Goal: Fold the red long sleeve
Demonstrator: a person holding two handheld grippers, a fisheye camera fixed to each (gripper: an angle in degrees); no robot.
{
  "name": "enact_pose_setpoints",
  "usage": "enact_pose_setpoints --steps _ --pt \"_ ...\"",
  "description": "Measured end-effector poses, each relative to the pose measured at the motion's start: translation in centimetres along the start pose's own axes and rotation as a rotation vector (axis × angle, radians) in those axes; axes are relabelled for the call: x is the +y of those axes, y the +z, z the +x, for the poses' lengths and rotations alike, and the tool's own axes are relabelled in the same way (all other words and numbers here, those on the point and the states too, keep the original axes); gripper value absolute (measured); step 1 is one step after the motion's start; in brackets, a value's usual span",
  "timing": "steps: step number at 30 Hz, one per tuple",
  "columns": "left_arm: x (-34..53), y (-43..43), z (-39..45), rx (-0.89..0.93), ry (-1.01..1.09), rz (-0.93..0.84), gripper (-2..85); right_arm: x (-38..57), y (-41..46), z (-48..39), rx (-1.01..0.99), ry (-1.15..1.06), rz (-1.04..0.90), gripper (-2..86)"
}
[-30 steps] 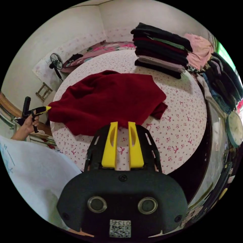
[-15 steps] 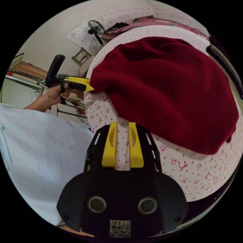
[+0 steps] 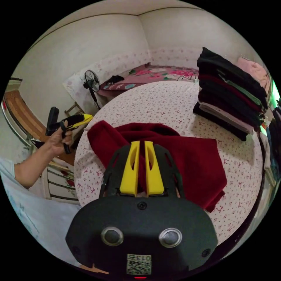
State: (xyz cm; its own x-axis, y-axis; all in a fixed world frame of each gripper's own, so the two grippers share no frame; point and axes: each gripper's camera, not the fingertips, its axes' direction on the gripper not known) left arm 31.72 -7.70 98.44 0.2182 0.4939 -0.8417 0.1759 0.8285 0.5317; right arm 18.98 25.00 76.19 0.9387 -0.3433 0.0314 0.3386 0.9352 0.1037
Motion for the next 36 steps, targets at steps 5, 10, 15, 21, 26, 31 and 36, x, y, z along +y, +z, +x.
enact_pose_setpoints --steps 5,10,15,21,26,31,36 --pt "6.5 0.7 0.5 -0.034 0.044 -0.188 10.7 6.5 1.6 -3.5 -0.098 -0.139 -0.188 8.7" --pt "9.5 2.5 0.9 -0.155 0.07 -0.308 15.8 8.3 6.3 -3.8 0.053 -0.177 -0.281 8.2" --pt "7.5 6.2 0.9 -0.079 0.085 -0.423 15.9 5.4 10.9 -2.2 -0.024 -0.206 -0.5 3.1" --pt "4.8 3.7 2.1 0.255 0.149 -0.3 13.9 1.7 1.0 0.5 -0.401 -0.239 -0.176 2.6" --pt "3.7 -2.7 4.4 0.633 0.268 -0.095 9.0 4.3 -5.4 6.0 -0.916 -0.09 0.244 2.4" --pt "3.8 -4.9 6.7 0.527 0.339 -0.111 4.2 10.0 0.0 7.7 -1.342 0.248 0.327 2.4" --pt "6.3 -4.0 3.1 0.229 0.169 -0.226 3.4 13.6 2.9 7.0 -0.763 0.193 -0.217 2.3"
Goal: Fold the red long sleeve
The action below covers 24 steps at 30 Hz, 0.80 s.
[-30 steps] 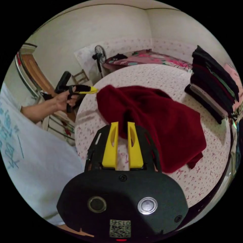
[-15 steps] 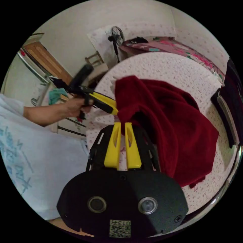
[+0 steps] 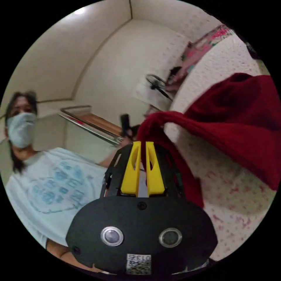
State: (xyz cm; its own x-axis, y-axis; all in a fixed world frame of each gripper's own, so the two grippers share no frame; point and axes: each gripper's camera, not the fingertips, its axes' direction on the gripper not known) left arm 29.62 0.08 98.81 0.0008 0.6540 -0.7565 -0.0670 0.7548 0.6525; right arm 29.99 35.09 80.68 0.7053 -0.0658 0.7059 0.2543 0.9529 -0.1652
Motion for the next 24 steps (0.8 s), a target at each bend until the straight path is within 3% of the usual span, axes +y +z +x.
enact_pose_setpoints --steps 2,4,6,10,14,18,22,24 --pt "1.2 -1.4 -0.8 -0.008 -0.066 0.072 4.0 1.9 -1.7 0.8 0.004 0.022 -0.006 2.5" --pt "1.6 -2.5 -0.8 -0.057 -0.082 0.118 5.0 4.6 -6.4 2.7 0.182 0.152 0.152 3.3" --pt "0.2 -1.5 1.3 -0.246 0.011 0.013 6.4 6.4 -10.1 4.2 0.394 0.286 0.293 4.0" --pt "-3.5 4.1 4.1 -0.387 0.143 -0.191 7.1 6.6 -15.0 7.0 0.716 0.432 0.434 6.7" --pt "-7.2 9.5 4.4 -0.339 0.126 -0.204 8.9 3.4 -15.4 9.6 0.92 0.479 0.34 7.2" --pt "-9.0 16.3 4.2 -0.392 0.158 -0.448 7.4 0.8 -13.2 12.6 0.997 0.477 0.082 3.7" --pt "-9.7 18.1 4.6 -0.479 0.15 -0.494 1.3 1.4 -14.2 9.1 1.029 0.394 0.149 2.1" --pt "-10.2 17.9 4.3 -0.416 0.115 -0.488 0.2 2.9 -15.3 6.6 1.035 0.35 0.211 1.9"
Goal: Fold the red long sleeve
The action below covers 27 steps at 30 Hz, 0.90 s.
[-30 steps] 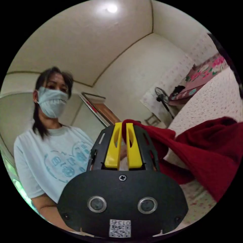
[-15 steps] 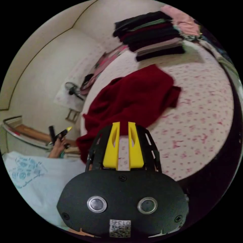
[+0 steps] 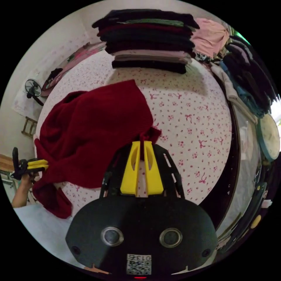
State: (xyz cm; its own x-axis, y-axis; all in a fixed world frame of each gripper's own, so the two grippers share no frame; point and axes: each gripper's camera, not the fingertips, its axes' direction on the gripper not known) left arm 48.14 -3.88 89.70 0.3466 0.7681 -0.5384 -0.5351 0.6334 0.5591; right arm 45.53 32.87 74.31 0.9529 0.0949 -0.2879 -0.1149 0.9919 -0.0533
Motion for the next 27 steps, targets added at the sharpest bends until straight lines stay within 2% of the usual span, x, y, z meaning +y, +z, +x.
enact_pose_setpoints --steps 4,6,8,10,12,14,16,18,22,27 --pt "1.1 -2.5 0.2 0.057 -0.029 0.106 -0.3 6.5 -6.1 2.7 -0.173 0.098 0.15 1.8" --pt "2.6 -4.9 0.8 0.042 -0.035 0.181 -0.4 10.1 -7.0 3.5 -0.22 0.152 0.165 1.9" --pt "3.8 -5.6 0.7 0.05 -0.062 0.186 -0.3 13.4 -6.3 3.8 -0.225 0.177 0.097 2.2" --pt "4.8 -4.9 0.0 0.037 -0.136 0.137 -0.2 16.8 -3.1 4.1 -0.231 0.219 -0.082 2.8" --pt "6.1 -3.9 -1.1 0.106 -0.203 0.095 0.1 18.5 -1.6 4.6 -0.233 0.273 -0.139 3.8" --pt "6.8 -5.1 -1.1 0.116 -0.213 0.159 0.5 19.1 -2.2 5.4 -0.155 0.323 -0.119 5.7" --pt "6.9 -7.4 -1.0 0.055 -0.218 0.263 1.3 18.4 -4.1 6.6 -0.063 0.338 -0.043 6.9" --pt "4.6 -9.9 -1.3 -0.012 -0.184 0.339 3.2 16.6 -4.9 7.4 -0.061 0.307 0.01 7.0" --pt "-2.8 -11.2 -1.6 -0.07 -0.114 0.346 7.3 8.8 -3.4 7.3 -0.171 0.157 0.048 7.8" --pt "-17.4 -9.3 -0.1 -0.159 0.021 0.24 12.3 -2.0 0.3 4.1 -0.144 -0.014 0.046 9.3"
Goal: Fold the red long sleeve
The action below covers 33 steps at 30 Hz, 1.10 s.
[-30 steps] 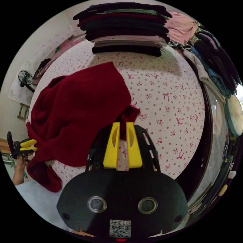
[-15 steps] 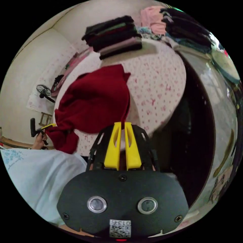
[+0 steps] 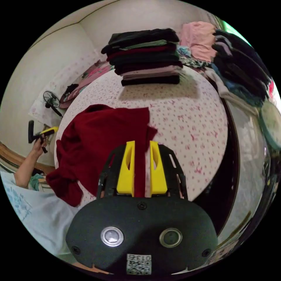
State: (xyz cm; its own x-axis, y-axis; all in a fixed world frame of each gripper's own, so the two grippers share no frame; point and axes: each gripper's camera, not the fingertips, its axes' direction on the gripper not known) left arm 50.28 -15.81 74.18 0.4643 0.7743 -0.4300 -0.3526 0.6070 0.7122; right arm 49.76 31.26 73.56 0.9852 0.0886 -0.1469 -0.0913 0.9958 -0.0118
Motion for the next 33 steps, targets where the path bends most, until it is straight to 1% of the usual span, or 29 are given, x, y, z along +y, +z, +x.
enact_pose_setpoints --steps 4,6,10,12,14,16,17,19,21,22,24,25,26,27,28,29,30,31,32,33 --pt "-6.9 3.7 2.0 0.007 0.078 -0.07 13.6 -6.8 4.6 1.3 -0.069 0.041 -0.086 9.9" --pt "-9.7 6.3 3.7 -0.012 0.138 -0.149 14.1 -8.5 6.1 1.9 -0.096 0.052 -0.138 10.5" --pt "-11.5 9.3 5.7 -0.062 0.195 -0.236 13.1 -10.7 8.0 2.7 -0.015 0.046 -0.185 11.4" --pt "-11.9 11.1 6.2 -0.051 0.186 -0.306 6.3 -11.0 9.4 3.2 -0.043 0.068 -0.239 9.8" --pt "-11.6 11.9 6.2 -0.081 0.166 -0.358 3.2 -11.0 10.8 3.4 -0.081 0.083 -0.3 6.5" --pt "-11.3 11.3 6.2 -0.088 0.164 -0.338 2.0 -11.2 9.9 2.7 -0.085 0.057 -0.246 4.0" --pt "-11.0 10.1 6.0 -0.078 0.154 -0.3 1.5 -11.2 9.3 2.4 -0.094 0.042 -0.22 3.7" --pt "-10.1 7.0 5.6 -0.044 0.133 -0.188 1.0 -10.5 6.0 1.5 -0.109 -0.035 -0.088 2.9" --pt "-7.3 1.3 4.8 0.002 0.107 0.014 0.7 -9.0 2.9 1.3 -0.159 -0.063 0.019 2.6" --pt "-6.2 -0.4 4.7 0.004 0.101 0.071 0.6 -7.3 0.6 1.3 -0.219 -0.095 0.104 2.5" --pt "-0.8 -7.0 3.7 0.002 0.049 0.302 0.6 -4.2 -2.6 1.2 -0.295 -0.149 0.215 2.4" --pt "0.9 -8.5 3.5 0.003 0.026 0.359 0.6 -2.0 -4.3 1.0 -0.319 -0.183 0.26 2.3" --pt "4.3 -10.9 2.9 0.015 -0.017 0.443 0.7 -0.8 -5.0 0.9 -0.332 -0.2 0.272 2.3" --pt "7.6 -12.4 2.4 0.031 -0.056 0.481 0.8 1.4 -5.9 0.6 -0.36 -0.219 0.275 2.3" --pt "9.2 -12.8 2.3 0.038 -0.068 0.482 0.9 3.4 -6.1 0.2 -0.385 -0.228 0.252 2.3" --pt "12.0 -12.8 2.4 0.043 -0.079 0.441 1.1 4.3 -5.9 -0.1 -0.397 -0.231 0.226 2.3" --pt "14.4 -11.8 2.8 0.038 -0.082 0.357 1.5 5.9 -4.9 -0.8 -0.398 -0.224 0.16 2.4" --pt "15.6 -11.0 3.1 0.033 -0.079 0.3 1.7 7.2 -3.3 -1.7 -0.352 -0.191 0.074 2.5" --pt "17.9 -8.9 3.5 0.027 -0.091 0.169 2.3 7.8 -2.2 -2.2 -0.32 -0.172 0.02 2.6" --pt "20.2 -6.4 3.7 0.029 -0.116 0.04 3.0 8.8 0.0 -3.5 -0.258 -0.158 -0.101 2.8"
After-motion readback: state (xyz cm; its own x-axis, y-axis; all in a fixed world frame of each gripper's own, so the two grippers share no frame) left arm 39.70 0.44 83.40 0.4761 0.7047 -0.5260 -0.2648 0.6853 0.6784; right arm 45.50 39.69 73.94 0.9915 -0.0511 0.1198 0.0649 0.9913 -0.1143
